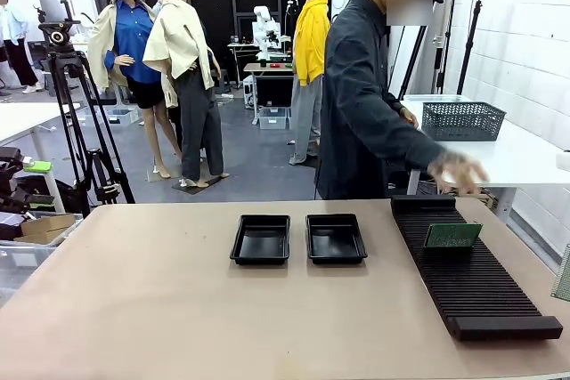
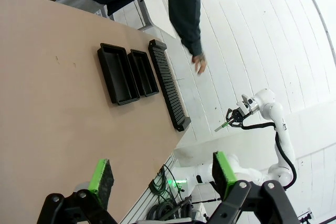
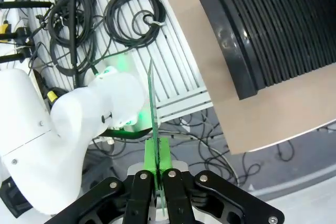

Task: Inspect and transfer BCBs to ESD trays.
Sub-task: Pick up the Blank PCB from the PCB Rack and place it in the left ESD tray.

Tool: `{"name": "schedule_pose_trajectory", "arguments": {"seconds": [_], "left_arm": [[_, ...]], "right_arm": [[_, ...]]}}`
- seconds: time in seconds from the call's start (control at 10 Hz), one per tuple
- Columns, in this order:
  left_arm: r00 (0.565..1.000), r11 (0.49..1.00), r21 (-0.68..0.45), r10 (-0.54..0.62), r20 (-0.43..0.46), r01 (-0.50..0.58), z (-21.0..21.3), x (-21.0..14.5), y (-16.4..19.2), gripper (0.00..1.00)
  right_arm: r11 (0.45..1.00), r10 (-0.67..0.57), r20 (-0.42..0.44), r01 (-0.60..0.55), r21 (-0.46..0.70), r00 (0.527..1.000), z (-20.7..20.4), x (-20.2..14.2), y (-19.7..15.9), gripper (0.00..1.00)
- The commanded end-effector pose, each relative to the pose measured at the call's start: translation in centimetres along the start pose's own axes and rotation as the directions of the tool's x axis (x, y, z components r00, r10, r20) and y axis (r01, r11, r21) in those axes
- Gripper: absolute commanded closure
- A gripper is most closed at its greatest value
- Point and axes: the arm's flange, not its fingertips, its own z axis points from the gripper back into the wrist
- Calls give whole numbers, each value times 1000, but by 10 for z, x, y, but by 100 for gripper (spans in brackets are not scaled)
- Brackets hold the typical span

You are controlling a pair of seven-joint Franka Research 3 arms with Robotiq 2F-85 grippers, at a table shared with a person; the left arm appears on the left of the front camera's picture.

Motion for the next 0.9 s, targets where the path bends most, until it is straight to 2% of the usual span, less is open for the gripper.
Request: {"name": "schedule_pose_trajectory", "arguments": {"seconds": [0.0, 0.8], "left_arm": [[1000, 1000, -11, 7, 3, -7, 2, 0, -2, 0], [1000, 1000, -11, 7, 3, -7, 2, 0, -2, 0]], "right_arm": [[999, 34, 4, -34, -8, 999, 3, 0, -4, 100], [1000, 4, 0, -4, -3, 1000, 2, 0, 0, 100]]}}
